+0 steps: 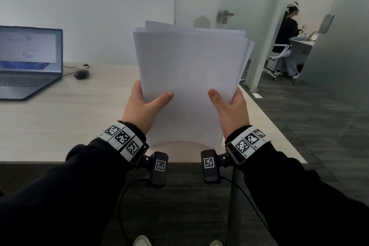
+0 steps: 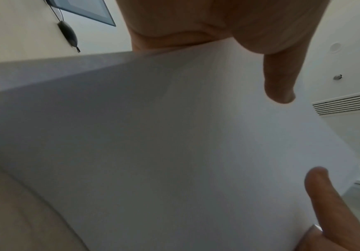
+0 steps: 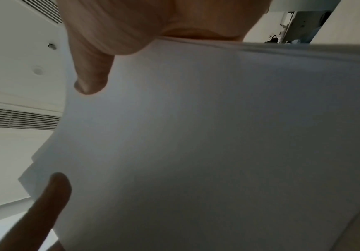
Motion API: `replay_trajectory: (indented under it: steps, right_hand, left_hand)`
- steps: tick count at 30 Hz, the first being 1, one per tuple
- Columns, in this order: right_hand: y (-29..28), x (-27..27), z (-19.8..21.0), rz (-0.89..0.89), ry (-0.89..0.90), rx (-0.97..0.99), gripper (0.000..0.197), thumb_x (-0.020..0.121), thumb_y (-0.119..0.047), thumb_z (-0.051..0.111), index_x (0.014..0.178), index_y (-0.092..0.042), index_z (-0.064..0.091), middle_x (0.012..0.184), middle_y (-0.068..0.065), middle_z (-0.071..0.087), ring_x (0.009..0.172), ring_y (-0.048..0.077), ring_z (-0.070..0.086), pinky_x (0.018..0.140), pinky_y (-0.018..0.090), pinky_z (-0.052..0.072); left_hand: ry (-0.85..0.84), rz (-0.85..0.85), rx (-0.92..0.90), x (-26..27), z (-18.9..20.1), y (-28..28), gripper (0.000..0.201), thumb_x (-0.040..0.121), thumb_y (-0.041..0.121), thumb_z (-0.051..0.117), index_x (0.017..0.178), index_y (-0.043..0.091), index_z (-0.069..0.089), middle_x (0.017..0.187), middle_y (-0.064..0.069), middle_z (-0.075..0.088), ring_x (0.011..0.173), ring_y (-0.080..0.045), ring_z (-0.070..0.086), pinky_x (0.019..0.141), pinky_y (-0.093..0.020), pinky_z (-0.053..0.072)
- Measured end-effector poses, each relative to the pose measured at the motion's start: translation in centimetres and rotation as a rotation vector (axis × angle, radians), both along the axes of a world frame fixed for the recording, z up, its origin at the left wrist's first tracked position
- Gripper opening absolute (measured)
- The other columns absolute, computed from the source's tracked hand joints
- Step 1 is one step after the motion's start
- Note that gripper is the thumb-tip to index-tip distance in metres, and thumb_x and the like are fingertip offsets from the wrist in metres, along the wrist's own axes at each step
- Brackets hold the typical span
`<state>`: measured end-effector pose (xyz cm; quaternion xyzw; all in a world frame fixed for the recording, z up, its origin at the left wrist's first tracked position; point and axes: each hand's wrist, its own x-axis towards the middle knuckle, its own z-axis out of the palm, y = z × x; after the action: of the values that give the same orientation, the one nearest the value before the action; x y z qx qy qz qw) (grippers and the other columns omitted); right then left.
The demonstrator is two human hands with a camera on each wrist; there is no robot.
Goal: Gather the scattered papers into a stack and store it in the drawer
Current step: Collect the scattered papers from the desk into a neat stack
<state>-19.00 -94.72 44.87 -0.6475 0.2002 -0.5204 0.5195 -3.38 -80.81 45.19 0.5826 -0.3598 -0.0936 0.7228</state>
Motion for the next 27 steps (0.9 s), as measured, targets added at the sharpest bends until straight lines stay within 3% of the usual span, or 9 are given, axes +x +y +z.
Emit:
replay_trajectory:
  steps: [5, 8, 11, 14, 16, 17, 21, 24, 27]
  right_hand:
    - [-0.2, -0.2, 1.9, -0.027, -0.072, 0.038, 0.036, 0.085, -0.037, 0.075, 0.111, -0.013, 0.067, 0.097, -0.002, 0.077, 0.088, 0.012, 0.074, 0.074, 0.029, 0.057]
    - [0.3, 0.0, 5.0, -0.014, -0.129, 0.078, 0.022, 0.089, -0.034, 0.07, 0.103, -0.016, 0.07, 0.088, -0.004, 0.077, 0.081, 0.011, 0.075, 0.068, 0.028, 0.059]
    - [0.5, 0.0, 8.1, 0.028, -0.147, 0.115, 0.026, 0.09, -0.041, 0.067, 0.086, -0.015, 0.071, 0.077, -0.002, 0.075, 0.072, 0.017, 0.073, 0.069, 0.033, 0.06]
    - [0.4, 0.2, 10.2, -0.018, -0.131, 0.124, 0.047, 0.088, -0.055, 0.064, 0.063, -0.018, 0.048, 0.053, -0.003, 0.046, 0.045, 0.015, 0.044, 0.047, 0.026, 0.039]
    - [0.1, 0.4, 11.1, -0.087, -0.1, 0.122, 0.055, 0.083, -0.064, 0.064, 0.062, -0.021, 0.035, 0.053, -0.002, 0.029, 0.047, 0.018, 0.027, 0.049, 0.027, 0.025]
    - [0.0, 0.5, 11.5, -0.103, -0.082, 0.122, 0.056, 0.08, -0.065, 0.065, 0.065, -0.019, 0.038, 0.057, 0.002, 0.028, 0.051, 0.02, 0.027, 0.051, 0.028, 0.025]
    - [-0.2, 0.6, 12.5, -0.148, -0.016, 0.11, 0.039, 0.078, -0.045, 0.062, 0.074, -0.008, 0.052, 0.073, 0.011, 0.036, 0.062, 0.021, 0.034, 0.053, 0.031, 0.03]
    - [-0.6, 0.4, 12.7, -0.233, 0.066, 0.044, 0.036, 0.092, -0.028, 0.05, 0.082, 0.003, 0.064, 0.07, 0.01, 0.049, 0.052, 0.021, 0.042, 0.037, 0.019, 0.031]
    - [-0.7, 0.4, 12.8, -0.212, 0.072, 0.065, 0.038, 0.099, -0.032, 0.043, 0.087, -0.009, 0.07, 0.066, -0.001, 0.058, 0.043, -0.003, 0.053, 0.039, 0.011, 0.037]
  left_hand:
    - [0.038, -0.026, -0.073, 0.4, 2.1, 0.3, 0.049, 0.075, 0.018, 0.074, 0.12, 0.012, 0.055, 0.108, -0.004, 0.072, 0.096, -0.021, 0.071, 0.078, -0.035, 0.056]
    - [0.027, 0.014, -0.086, 0.4, 4.9, -0.1, 0.044, 0.072, 0.025, 0.077, 0.113, 0.018, 0.062, 0.107, -0.005, 0.073, 0.096, -0.025, 0.071, 0.083, -0.044, 0.057]
    - [0.027, 0.055, -0.089, 0.1, 8.1, -0.4, 0.031, 0.074, 0.04, 0.076, 0.1, 0.024, 0.067, 0.095, 0.003, 0.075, 0.087, -0.018, 0.073, 0.078, -0.04, 0.059]
    - [0.037, 0.126, -0.055, 0.0, 10.5, -0.7, 0.035, 0.081, 0.056, 0.065, 0.085, 0.022, 0.067, 0.08, 0.008, 0.068, 0.068, -0.007, 0.064, 0.064, -0.025, 0.05]
    - [0.062, 0.165, -0.01, 0.3, 11.3, -1.0, 0.043, 0.081, 0.063, 0.059, 0.082, 0.019, 0.058, 0.077, 0.004, 0.055, 0.065, -0.011, 0.053, 0.061, -0.025, 0.04]
    - [0.074, 0.173, 0.001, 0.4, 11.6, -1.1, 0.041, 0.08, 0.061, 0.059, 0.084, 0.021, 0.055, 0.078, 0.002, 0.051, 0.066, -0.013, 0.049, 0.062, -0.029, 0.038]
    - [0.091, 0.195, 0.043, 0.5, 12.2, -1.2, 0.025, 0.083, 0.043, 0.054, 0.08, 0.02, 0.046, 0.071, 0.001, 0.039, 0.06, -0.016, 0.037, 0.059, -0.031, 0.029]
    - [0.092, 0.216, 0.043, 0.1, 12.3, -1.0, 0.023, 0.087, 0.04, 0.05, 0.079, 0.019, 0.049, 0.072, 0.001, 0.043, 0.06, -0.016, 0.04, 0.057, -0.03, 0.03]
    - [0.102, 0.209, 0.031, -0.2, 12.5, -0.8, 0.029, 0.091, 0.041, 0.045, 0.086, 0.02, 0.065, 0.074, 0.004, 0.057, 0.062, -0.013, 0.052, 0.054, -0.023, 0.038]
